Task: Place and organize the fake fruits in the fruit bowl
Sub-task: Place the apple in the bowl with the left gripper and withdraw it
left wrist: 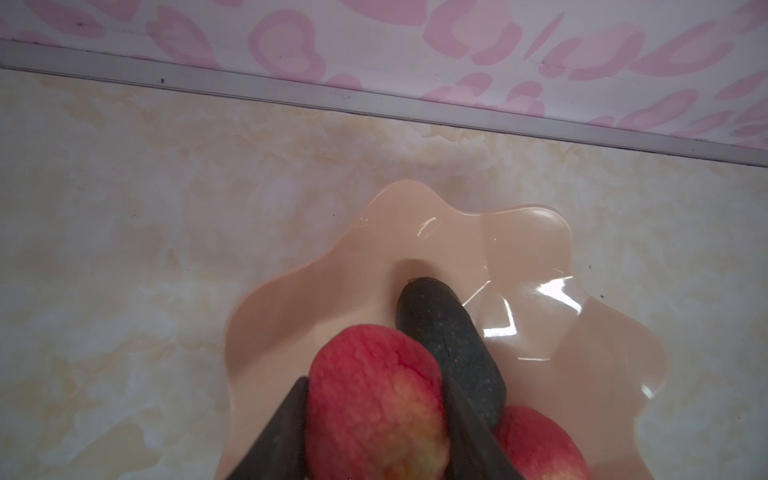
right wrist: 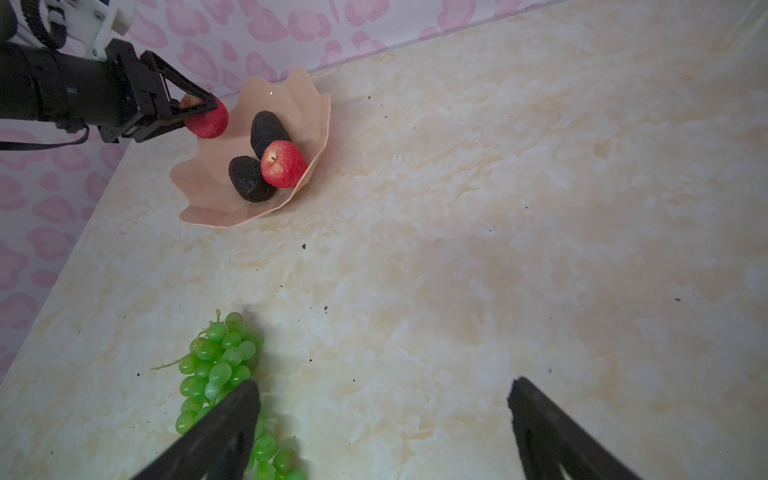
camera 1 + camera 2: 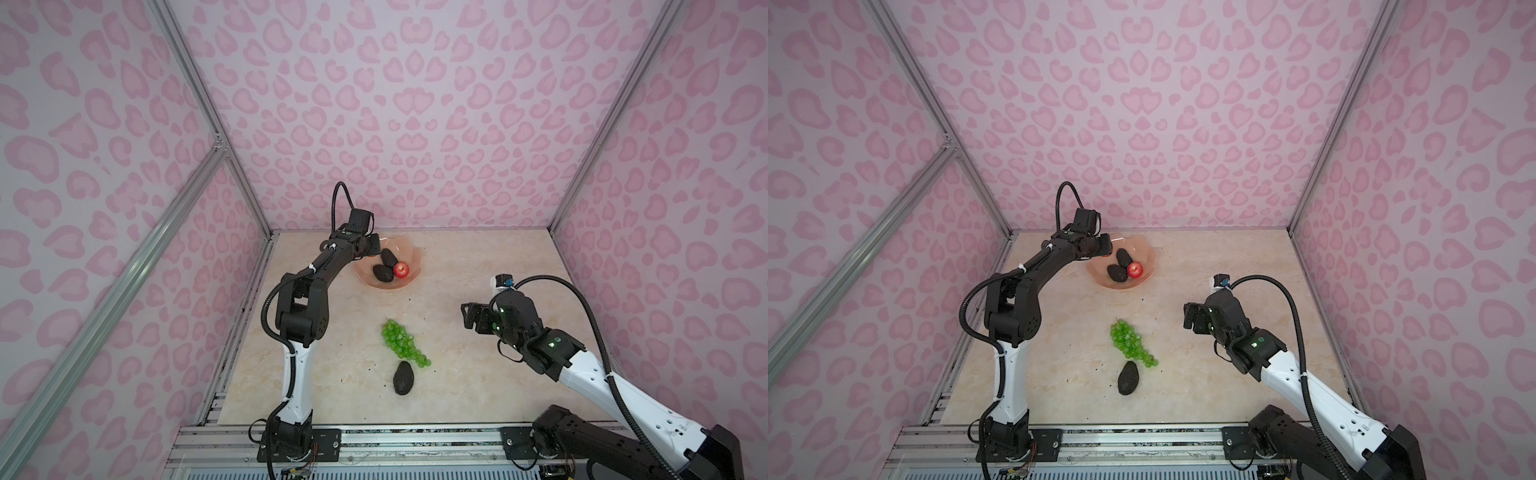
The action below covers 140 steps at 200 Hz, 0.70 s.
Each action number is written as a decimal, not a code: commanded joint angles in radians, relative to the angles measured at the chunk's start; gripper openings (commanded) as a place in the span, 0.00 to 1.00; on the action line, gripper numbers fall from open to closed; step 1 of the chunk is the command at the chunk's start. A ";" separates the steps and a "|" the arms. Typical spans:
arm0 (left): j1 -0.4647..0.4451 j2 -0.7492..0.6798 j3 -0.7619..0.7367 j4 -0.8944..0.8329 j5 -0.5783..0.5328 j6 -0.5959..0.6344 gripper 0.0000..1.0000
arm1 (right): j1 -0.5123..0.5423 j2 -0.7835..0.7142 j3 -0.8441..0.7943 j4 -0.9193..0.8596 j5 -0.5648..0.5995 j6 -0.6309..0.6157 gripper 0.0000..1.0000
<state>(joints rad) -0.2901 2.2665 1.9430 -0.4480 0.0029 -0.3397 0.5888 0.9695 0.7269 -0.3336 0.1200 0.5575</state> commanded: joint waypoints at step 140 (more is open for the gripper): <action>0.000 -0.020 0.004 0.003 0.007 -0.064 0.70 | 0.003 0.006 0.017 -0.047 0.016 -0.004 0.92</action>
<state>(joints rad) -0.2897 2.3676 2.0113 -0.4862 0.0044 -0.3668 0.5865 0.9638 0.7292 -0.3485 0.1238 0.5640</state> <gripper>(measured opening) 0.695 0.926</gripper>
